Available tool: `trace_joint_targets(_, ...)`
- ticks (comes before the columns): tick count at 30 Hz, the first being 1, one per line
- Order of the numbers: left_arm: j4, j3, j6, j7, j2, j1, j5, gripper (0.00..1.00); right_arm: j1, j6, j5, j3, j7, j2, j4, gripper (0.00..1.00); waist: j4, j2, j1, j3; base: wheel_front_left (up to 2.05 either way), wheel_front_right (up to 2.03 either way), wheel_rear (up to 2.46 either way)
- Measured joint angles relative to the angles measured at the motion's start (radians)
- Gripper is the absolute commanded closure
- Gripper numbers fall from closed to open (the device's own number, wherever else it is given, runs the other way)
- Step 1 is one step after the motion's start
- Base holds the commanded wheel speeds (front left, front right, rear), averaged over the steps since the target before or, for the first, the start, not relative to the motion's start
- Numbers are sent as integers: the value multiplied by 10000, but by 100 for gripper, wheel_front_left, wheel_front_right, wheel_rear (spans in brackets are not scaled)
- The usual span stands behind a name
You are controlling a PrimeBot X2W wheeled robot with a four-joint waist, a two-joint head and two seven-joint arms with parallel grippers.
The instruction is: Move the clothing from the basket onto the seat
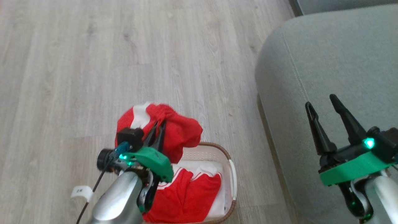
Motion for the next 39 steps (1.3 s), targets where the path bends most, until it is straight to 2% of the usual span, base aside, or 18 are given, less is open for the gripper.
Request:
trace_joint_targets(7,-2299,-215,86,105,244,-12,272,100,236,0,-92,299,0,328,73,0,410,0,0,-469,0,0,0)
trace_joint_targets(18,-5317,-543,395,1287,593,-339,533,100,247,0,-84,750,0,360,81,0,363,0,0,-613,0,0,0)
trace_joint_targets(23,-5777,-546,523,1509,803,-407,633,100,251,0,-84,943,0,349,61,0,321,0,0,-627,0,0,0)
trace_joint_targets(30,-5985,-573,596,1578,805,-392,616,100,178,0,-90,1321,0,286,44,0,352,0,0,-741,0,0,0)
trace_joint_targets(34,-6036,-614,593,1588,805,-388,523,100,-134,0,-249,2109,0,125,58,0,403,0,0,-782,0,0,0)
trace_joint_targets(36,-6038,-698,585,1628,802,-387,514,100,-795,0,-322,2897,0,-27,238,0,457,0,0,-814,0,0,0)
trace_joint_targets(39,-6029,-871,502,1676,763,-384,510,100,-1477,0,-382,3492,0,-35,454,0,556,-1,0,-844,0,0,0)
